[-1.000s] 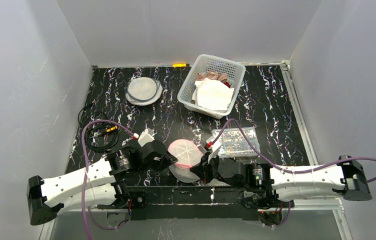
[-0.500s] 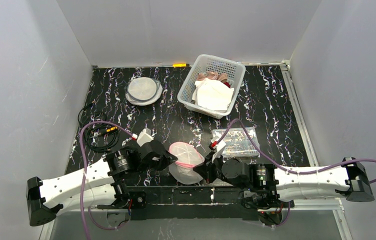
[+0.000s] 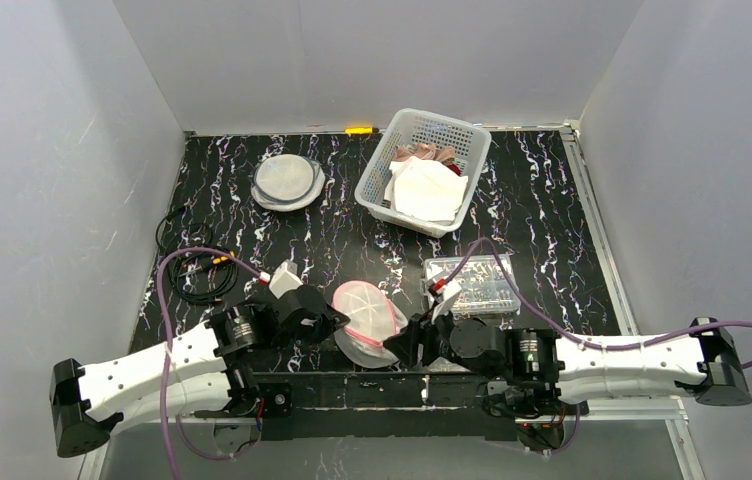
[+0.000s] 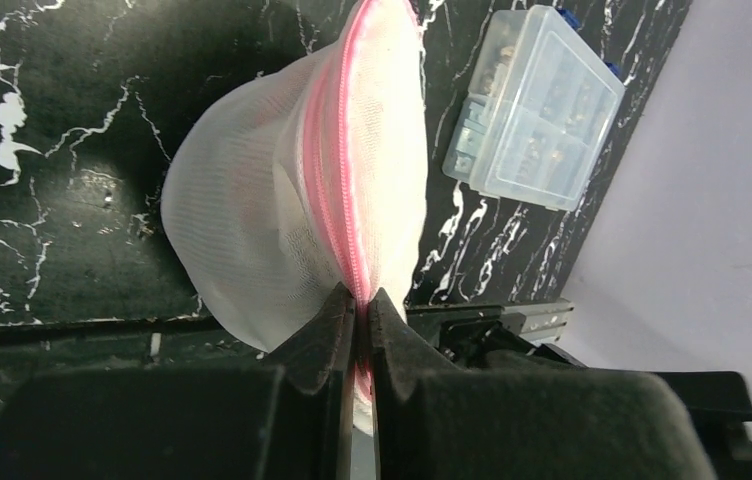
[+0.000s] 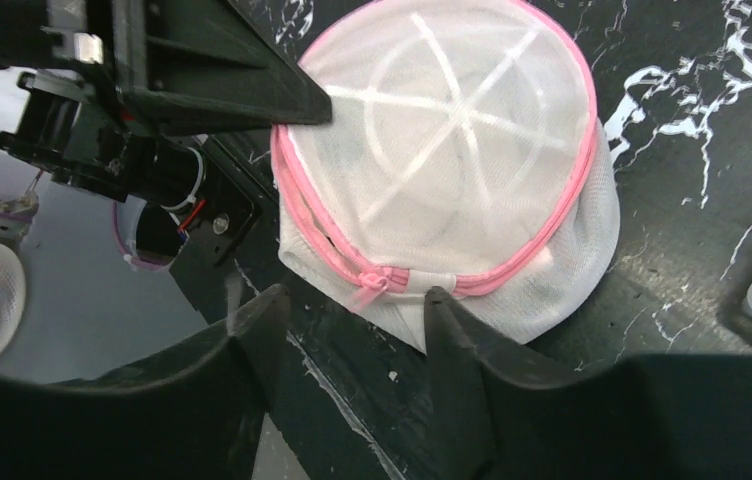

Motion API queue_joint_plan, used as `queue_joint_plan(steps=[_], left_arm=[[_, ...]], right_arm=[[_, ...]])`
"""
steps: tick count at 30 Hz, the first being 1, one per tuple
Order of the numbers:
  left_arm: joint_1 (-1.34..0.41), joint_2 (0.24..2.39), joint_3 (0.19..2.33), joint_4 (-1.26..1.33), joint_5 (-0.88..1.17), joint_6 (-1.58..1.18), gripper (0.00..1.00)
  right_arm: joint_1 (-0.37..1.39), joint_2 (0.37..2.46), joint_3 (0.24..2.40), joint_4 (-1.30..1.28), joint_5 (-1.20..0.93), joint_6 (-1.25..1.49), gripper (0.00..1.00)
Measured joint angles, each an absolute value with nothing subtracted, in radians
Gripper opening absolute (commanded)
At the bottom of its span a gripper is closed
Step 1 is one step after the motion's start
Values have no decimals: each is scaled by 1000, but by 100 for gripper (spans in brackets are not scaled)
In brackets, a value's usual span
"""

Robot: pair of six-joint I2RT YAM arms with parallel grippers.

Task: Unzip the laundry bag and remove the bra
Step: Unzip the laundry bag at the center of the board, then open the laundry bag at the center of the board.

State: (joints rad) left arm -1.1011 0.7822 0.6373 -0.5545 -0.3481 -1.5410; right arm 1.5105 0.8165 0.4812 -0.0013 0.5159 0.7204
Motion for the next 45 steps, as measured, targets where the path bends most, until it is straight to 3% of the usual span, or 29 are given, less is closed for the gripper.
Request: queue_joint_plan(steps=[3, 7, 16, 25, 38, 45], left_arm=[[-1100, 781, 611, -529, -353, -1539, 0], [-1099, 778, 574, -448, -361, -1537, 0], [-1099, 690, 448, -230, -417, -1505, 0], [-1099, 603, 408, -81, -459, -1413, 0], [-1103, 601, 377, -37, -470, -1375, 0], [-1111, 602, 366, -25, -474, -1361, 0]], right_arm=[[1510, 786, 481, -4, 520, 792, 88], [1510, 729, 458, 28, 529, 938, 98], [1510, 825, 333, 181, 531, 1200, 99], [1510, 826, 297, 298, 638, 1317, 92], [1450, 957, 297, 352, 673, 1445, 89], [1359, 1073, 298, 478, 584, 1502, 90]])
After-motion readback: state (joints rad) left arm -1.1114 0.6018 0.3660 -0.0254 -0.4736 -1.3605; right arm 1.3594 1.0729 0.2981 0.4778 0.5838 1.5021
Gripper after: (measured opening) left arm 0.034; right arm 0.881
